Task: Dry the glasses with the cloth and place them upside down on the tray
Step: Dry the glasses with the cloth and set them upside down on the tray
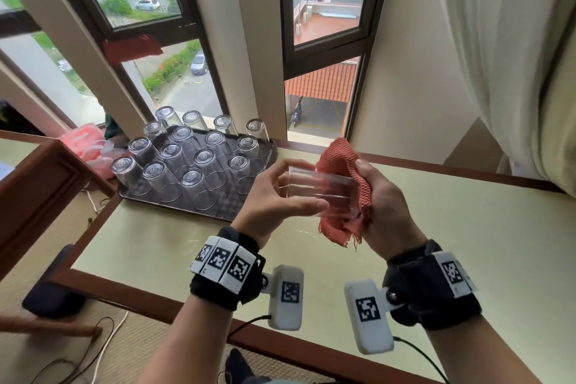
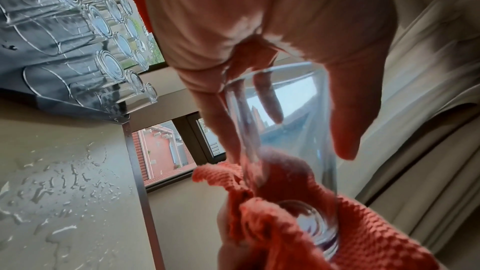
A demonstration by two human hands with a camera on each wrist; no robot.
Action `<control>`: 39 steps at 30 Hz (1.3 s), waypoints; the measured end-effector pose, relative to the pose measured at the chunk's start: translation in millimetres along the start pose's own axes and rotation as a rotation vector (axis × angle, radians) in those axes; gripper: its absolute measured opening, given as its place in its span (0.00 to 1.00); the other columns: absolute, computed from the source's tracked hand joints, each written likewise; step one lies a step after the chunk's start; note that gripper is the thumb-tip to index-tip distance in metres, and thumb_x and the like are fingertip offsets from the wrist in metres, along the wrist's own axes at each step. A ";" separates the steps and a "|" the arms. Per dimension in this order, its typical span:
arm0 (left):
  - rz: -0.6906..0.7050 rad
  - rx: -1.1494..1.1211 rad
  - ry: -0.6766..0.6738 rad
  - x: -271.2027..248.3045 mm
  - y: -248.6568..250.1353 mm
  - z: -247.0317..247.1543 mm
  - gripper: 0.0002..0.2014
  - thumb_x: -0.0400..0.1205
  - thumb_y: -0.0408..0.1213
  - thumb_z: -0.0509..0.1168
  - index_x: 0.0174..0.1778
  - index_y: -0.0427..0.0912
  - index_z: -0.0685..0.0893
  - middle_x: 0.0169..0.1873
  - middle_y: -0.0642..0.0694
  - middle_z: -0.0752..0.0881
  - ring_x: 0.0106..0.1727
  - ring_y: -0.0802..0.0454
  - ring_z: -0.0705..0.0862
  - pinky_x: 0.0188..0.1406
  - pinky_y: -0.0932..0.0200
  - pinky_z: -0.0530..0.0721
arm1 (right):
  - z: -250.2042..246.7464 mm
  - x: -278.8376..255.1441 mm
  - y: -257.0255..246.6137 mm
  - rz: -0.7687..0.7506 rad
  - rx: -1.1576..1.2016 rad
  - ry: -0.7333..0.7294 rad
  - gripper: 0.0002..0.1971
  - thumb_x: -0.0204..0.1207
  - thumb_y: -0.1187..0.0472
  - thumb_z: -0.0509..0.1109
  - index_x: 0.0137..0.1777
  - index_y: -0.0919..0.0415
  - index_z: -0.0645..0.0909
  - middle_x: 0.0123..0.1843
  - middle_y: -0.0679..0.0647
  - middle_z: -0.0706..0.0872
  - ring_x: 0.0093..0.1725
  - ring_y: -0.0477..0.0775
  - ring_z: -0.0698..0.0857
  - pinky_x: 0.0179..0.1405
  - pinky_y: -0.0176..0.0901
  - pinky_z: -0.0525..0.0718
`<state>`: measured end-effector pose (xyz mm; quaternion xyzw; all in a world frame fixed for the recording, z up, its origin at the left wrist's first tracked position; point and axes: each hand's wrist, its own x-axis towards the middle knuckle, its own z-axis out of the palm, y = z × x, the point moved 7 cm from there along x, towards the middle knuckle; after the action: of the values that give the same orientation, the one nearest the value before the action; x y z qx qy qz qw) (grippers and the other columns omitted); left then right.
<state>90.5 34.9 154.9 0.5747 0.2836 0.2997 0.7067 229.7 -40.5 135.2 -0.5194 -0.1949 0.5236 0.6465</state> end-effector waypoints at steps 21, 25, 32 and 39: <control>-0.013 -0.222 0.143 7.0 -42.7 26.5 0.50 0.46 0.52 0.90 0.64 0.45 0.77 0.60 0.39 0.89 0.61 0.46 0.89 0.56 0.50 0.89 | -21.7 -4.6 29.6 0.036 0.481 -0.026 0.28 0.90 0.45 0.50 0.77 0.66 0.74 0.71 0.68 0.83 0.70 0.66 0.83 0.71 0.65 0.80; 0.016 0.169 0.101 8.0 -42.5 24.3 0.42 0.49 0.54 0.84 0.61 0.54 0.79 0.58 0.47 0.88 0.60 0.57 0.87 0.64 0.46 0.86 | -33.9 -0.4 13.7 -0.095 0.277 0.029 0.28 0.86 0.46 0.56 0.75 0.67 0.76 0.65 0.67 0.86 0.63 0.66 0.86 0.64 0.61 0.84; -0.012 -0.062 -0.078 9.1 -49.7 43.3 0.38 0.65 0.39 0.81 0.72 0.40 0.75 0.55 0.44 0.85 0.52 0.54 0.83 0.50 0.57 0.85 | -8.5 -3.0 2.0 -0.186 -0.125 -0.126 0.15 0.88 0.56 0.59 0.65 0.63 0.81 0.53 0.66 0.87 0.48 0.57 0.88 0.47 0.44 0.87; -0.018 -0.274 -0.036 12.8 -40.4 31.8 0.31 0.70 0.48 0.78 0.66 0.39 0.79 0.54 0.44 0.85 0.59 0.50 0.81 0.62 0.43 0.75 | 2.1 -12.0 25.0 -0.153 -0.091 -0.234 0.26 0.77 0.48 0.70 0.71 0.62 0.78 0.59 0.78 0.81 0.52 0.68 0.82 0.47 0.58 0.82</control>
<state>126.5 17.7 120.1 0.4755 0.2324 0.3187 0.7863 211.7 -52.2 117.6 -0.4672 -0.3315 0.5202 0.6334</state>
